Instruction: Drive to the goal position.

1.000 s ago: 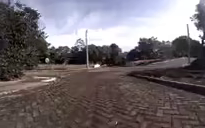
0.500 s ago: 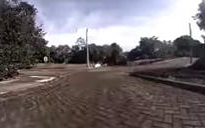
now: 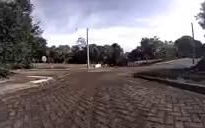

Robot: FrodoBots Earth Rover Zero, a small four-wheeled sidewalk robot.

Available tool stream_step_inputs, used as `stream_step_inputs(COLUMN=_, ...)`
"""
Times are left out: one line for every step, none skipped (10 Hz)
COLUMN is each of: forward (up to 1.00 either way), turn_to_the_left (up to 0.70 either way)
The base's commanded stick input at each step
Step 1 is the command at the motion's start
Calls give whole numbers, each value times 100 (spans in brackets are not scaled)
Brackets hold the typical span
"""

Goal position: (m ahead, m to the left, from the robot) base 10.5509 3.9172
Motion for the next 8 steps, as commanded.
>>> stream_step_inputs(forward=100, turn_to_the_left=0)
stream_step_inputs(forward=100, turn_to_the_left=0)
stream_step_inputs(forward=100, turn_to_the_left=0)
stream_step_inputs(forward=100, turn_to_the_left=0)
stream_step_inputs(forward=100, turn_to_the_left=0)
stream_step_inputs(forward=100, turn_to_the_left=0)
stream_step_inputs(forward=100, turn_to_the_left=0)
stream_step_inputs(forward=100, turn_to_the_left=0)
